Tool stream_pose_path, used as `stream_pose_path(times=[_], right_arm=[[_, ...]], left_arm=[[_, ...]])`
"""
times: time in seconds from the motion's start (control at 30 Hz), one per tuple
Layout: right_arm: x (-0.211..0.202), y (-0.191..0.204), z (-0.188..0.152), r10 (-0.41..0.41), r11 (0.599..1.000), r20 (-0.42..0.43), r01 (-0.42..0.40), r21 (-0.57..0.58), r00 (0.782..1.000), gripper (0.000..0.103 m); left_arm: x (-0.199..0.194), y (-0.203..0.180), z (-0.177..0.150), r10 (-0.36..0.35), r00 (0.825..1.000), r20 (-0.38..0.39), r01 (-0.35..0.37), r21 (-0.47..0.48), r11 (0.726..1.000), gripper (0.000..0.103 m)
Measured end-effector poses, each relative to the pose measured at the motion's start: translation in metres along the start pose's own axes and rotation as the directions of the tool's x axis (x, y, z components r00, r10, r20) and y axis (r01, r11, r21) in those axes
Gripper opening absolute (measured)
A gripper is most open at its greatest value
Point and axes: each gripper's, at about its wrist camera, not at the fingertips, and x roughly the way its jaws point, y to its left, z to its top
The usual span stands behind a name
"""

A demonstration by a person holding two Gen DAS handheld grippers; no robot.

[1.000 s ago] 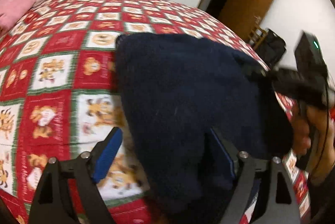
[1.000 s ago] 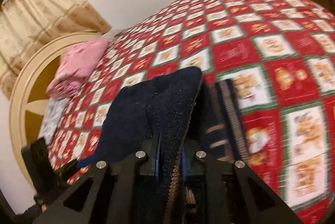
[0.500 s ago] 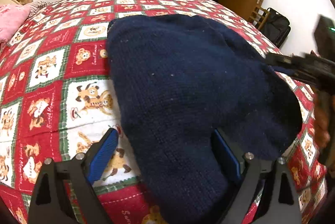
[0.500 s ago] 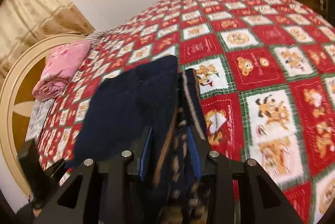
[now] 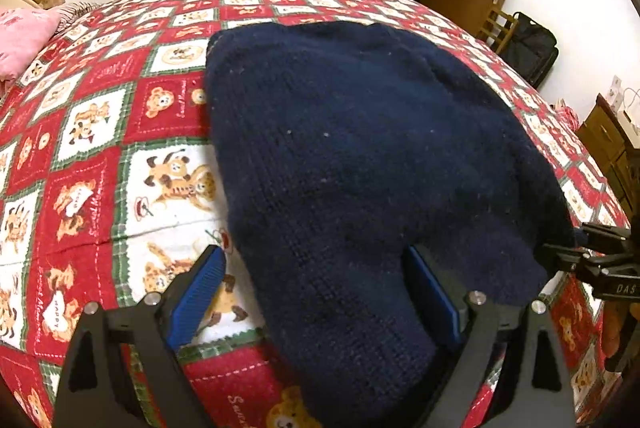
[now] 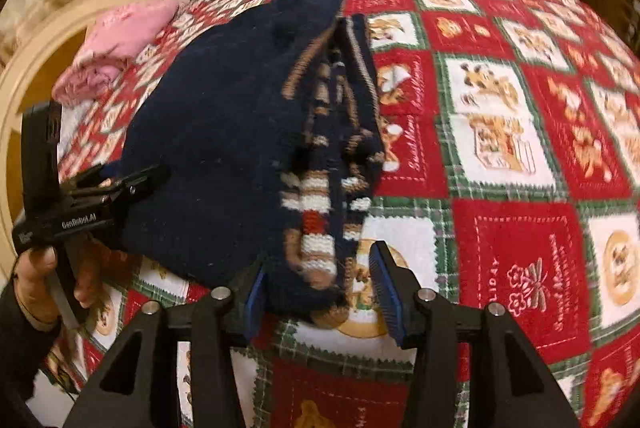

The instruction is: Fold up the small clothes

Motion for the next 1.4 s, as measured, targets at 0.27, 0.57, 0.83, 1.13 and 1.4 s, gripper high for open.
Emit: stream_pose_path(times=[0.27,0.57,0.83,1.13,1.4], right_arm=[[0.0,0.0,0.002,-0.017,0.999,-0.026,0.016,-0.031,1.0,0.059],[-0.033,0.006,0.021,-0.063,0.996,0.052,0.065,-0.053,0.997,0.06],[-0.042,0.063,0.093,0.016,0.989,0.186,0.012,-0.149,0.982,0.06],[0.068,0.142,0.168,0.311,0.937,-0.037,-0.313,-0.155,0.95,0.06],[0.128,0.156,0.185,0.087,0.975,-0.092,-0.104,-0.196,0.992,0.06]], left_arm=[[-0.003,0.002,0.004,0.008,1.0,-0.005,-0.008,0.031,0.999,0.096],[-0.016,0.012,0.017,0.056,0.998,0.04,-0.059,0.066,0.996,0.096],[-0.011,0.001,-0.003,0.045,0.998,0.039,-0.046,0.04,0.998,0.097],[-0.004,0.01,-0.017,-0.028,0.999,0.024,0.028,-0.004,1.0,0.103],[-0.007,0.013,-0.017,-0.061,0.997,0.046,0.062,-0.023,0.998,0.103]])
